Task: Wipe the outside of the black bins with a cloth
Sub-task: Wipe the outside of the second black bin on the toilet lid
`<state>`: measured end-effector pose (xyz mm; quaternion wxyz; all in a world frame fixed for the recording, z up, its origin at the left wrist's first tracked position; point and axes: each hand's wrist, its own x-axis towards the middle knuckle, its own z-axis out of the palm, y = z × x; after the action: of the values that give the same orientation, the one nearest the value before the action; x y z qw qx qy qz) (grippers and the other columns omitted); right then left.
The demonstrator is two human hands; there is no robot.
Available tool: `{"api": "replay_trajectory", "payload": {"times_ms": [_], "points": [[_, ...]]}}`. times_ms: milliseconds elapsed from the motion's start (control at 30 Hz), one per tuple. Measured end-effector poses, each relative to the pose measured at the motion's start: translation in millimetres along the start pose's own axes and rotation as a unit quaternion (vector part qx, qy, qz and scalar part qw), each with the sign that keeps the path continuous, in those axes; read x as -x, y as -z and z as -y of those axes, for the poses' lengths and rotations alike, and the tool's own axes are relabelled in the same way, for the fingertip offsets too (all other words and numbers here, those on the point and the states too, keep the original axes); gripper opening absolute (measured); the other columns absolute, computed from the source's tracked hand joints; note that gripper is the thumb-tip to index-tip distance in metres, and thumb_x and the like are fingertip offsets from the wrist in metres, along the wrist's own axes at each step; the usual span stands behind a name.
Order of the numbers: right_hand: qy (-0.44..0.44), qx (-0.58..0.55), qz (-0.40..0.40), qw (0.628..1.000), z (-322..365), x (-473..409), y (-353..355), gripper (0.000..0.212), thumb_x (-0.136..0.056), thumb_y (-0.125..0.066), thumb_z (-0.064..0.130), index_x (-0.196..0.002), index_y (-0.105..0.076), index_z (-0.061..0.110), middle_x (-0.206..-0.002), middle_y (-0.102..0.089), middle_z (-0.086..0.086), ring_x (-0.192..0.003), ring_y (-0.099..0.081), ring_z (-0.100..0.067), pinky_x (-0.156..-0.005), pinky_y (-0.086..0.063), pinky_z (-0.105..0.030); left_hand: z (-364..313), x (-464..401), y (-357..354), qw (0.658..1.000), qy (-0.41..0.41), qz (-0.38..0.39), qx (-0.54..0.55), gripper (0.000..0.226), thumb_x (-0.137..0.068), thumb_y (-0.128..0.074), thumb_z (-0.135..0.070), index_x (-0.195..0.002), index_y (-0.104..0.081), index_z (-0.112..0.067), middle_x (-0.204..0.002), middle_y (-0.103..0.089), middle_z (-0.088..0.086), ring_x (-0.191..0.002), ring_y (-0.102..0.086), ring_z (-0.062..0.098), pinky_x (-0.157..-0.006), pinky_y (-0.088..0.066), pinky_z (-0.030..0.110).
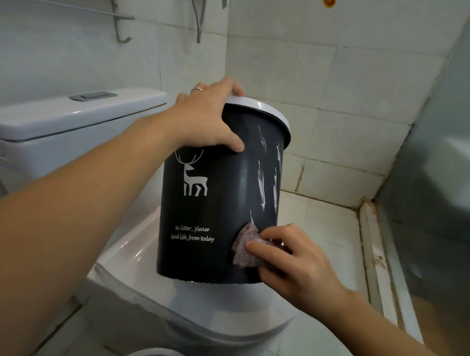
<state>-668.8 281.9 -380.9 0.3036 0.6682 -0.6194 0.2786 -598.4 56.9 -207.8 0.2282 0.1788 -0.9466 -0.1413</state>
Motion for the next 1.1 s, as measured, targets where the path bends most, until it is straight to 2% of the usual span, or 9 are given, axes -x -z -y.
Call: {"api": "replay_trajectory", "payload": {"times_ms": [100, 267, 367, 533, 700, 933, 1100], "points": [[-0.004, -0.013, -0.004, 1.0, 2, 0, -2, 0.02, -0.088, -0.065, 0.013, -0.106, -0.074, 0.009, -0.099, -0.065, -0.014, -0.079, -0.057, -0.026, -0.065, -0.049, -0.03, 2, -3, -4, 0.999, -0.009, 0.001, -0.042, 0.092, -0.058, -0.087, -0.051, -0.137, -0.039, -0.047, -0.114, -0.04, -0.01, -0.128, -0.033, 0.026, -0.102, -0.026, 0.047], [0.008, -0.013, 0.002, 1.0, 7, 0, -3, 0.02, -0.087, -0.066, 0.013, -0.105, -0.074, 0.01, -0.099, -0.065, -0.013, -0.08, -0.057, -0.025, -0.064, -0.05, -0.029, 4, -8, 4, 1.0, 0.005, 0.028, -0.013, 0.095, -0.055, -0.091, -0.044, -0.131, -0.038, -0.062, -0.12, -0.042, -0.01, -0.131, -0.031, 0.027, -0.105, -0.024, 0.047], [0.013, -0.017, 0.002, 1.0, 8, -1, -2, 0.02, -0.087, -0.066, 0.012, -0.105, -0.074, 0.01, -0.099, -0.065, -0.012, -0.079, -0.056, -0.024, -0.062, -0.049, -0.029, 6, -7, 6, 0.999, 0.011, 0.031, 0.005, 0.095, -0.055, -0.092, -0.038, -0.13, -0.039, -0.062, -0.132, -0.047, -0.009, -0.131, -0.032, 0.025, -0.105, -0.027, 0.046], [0.026, -0.014, 0.015, 0.999, 9, -2, -3, 0.02, -0.087, -0.068, 0.013, -0.105, -0.075, 0.011, -0.099, -0.066, -0.012, -0.08, -0.057, -0.024, -0.061, -0.05, -0.03, 9, -4, 8, 0.998, 0.017, 0.036, 0.052, 0.098, -0.053, -0.094, -0.032, -0.128, -0.04, -0.064, -0.124, -0.041, -0.008, -0.13, -0.034, 0.026, -0.11, -0.032, 0.051], [0.03, -0.014, 0.008, 0.999, 9, -4, -4, 0.019, -0.088, -0.066, 0.013, -0.105, -0.075, 0.011, -0.099, -0.065, -0.012, -0.079, -0.055, -0.023, -0.062, -0.047, -0.028, 15, -6, 8, 0.995, 0.013, 0.049, 0.088, 0.095, -0.05, -0.095, -0.031, -0.124, -0.045, -0.063, -0.138, -0.047, -0.004, -0.129, -0.042, 0.027, -0.109, -0.038, 0.051], [0.043, -0.014, 0.022, 0.999, 11, -6, -5, 0.021, -0.086, -0.068, 0.01, -0.106, -0.075, 0.013, -0.099, -0.065, -0.012, -0.077, -0.056, -0.025, -0.06, -0.048, -0.033, 19, -8, 8, 0.99, 0.013, 0.072, 0.119, 0.091, -0.042, -0.091, -0.038, -0.117, -0.047, -0.065, -0.135, -0.049, -0.003, -0.122, -0.049, 0.025, -0.103, -0.045, 0.049], [0.113, 0.01, 0.068, 0.991, 10, -13, 0, 0.02, -0.09, -0.068, 0.013, -0.109, -0.074, 0.013, -0.1, -0.067, -0.014, -0.077, -0.056, -0.025, -0.059, -0.047, -0.033, 17, -7, 8, 0.988, 0.005, 0.087, 0.124, 0.093, -0.03, -0.084, -0.05, -0.112, -0.045, -0.068, -0.136, -0.049, -0.005, -0.121, -0.051, 0.024, -0.102, -0.047, 0.047]]}}
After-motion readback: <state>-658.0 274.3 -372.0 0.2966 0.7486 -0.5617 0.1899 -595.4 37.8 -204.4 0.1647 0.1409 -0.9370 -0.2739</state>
